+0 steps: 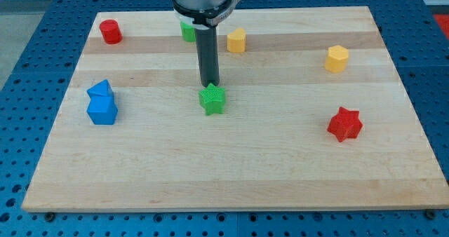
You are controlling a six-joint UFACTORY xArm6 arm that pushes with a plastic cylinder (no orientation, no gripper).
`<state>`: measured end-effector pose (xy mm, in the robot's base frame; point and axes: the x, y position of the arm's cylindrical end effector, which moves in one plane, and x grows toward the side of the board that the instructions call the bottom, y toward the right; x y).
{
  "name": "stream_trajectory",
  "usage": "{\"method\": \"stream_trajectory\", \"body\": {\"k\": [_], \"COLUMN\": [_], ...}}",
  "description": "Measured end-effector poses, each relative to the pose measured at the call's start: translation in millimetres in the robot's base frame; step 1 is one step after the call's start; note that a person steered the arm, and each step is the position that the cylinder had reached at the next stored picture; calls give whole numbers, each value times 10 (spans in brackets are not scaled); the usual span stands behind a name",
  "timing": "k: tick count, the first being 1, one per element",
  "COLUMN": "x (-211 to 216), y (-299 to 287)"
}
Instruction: Move your arm to the top right of the red star
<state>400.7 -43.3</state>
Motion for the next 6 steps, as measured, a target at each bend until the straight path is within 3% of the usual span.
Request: {"method": "stream_trajectory", "body": {"k": [1,3,6], "x": [-9,-85,521], "y": [0,1241,2226]}}
